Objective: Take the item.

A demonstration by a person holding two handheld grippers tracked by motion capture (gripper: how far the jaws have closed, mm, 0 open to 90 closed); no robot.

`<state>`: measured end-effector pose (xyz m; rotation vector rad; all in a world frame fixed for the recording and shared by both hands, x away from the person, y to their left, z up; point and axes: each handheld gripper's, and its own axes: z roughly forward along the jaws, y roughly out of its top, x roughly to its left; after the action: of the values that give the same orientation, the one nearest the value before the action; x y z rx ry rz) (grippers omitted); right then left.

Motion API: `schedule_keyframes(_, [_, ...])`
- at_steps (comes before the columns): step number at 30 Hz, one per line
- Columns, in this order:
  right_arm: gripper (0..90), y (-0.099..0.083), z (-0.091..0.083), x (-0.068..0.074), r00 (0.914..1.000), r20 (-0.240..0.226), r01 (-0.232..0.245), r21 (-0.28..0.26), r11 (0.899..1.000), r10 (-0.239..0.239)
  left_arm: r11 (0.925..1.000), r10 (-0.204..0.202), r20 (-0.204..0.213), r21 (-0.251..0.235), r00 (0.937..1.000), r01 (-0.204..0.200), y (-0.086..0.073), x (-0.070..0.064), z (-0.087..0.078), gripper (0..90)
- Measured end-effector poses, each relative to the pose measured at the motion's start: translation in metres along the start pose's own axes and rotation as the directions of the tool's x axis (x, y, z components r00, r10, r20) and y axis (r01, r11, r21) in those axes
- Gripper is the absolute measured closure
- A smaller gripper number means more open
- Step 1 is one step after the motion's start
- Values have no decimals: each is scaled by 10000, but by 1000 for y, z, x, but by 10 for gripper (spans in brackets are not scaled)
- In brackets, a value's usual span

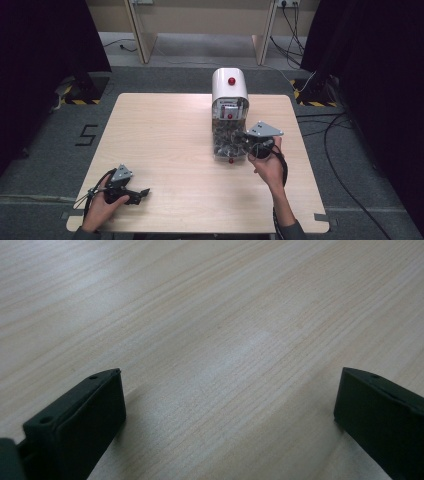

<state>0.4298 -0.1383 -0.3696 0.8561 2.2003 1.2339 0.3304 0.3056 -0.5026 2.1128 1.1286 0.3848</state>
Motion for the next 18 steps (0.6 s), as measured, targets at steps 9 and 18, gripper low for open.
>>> schedule_keyframes(9, [900, 0, -13, -9, 9995, 199, -255, -241, 9994, 259, 10000, -1, 0, -2, 10000, 1, 0, 0, 0, 0])
schedule_keyframes(18, [900, -8, -30, -24, 9976, 496, -462, -322, 9984, 478, 10000, 1, 0, 1, 10000, -1, 0, 0, 0, 0])
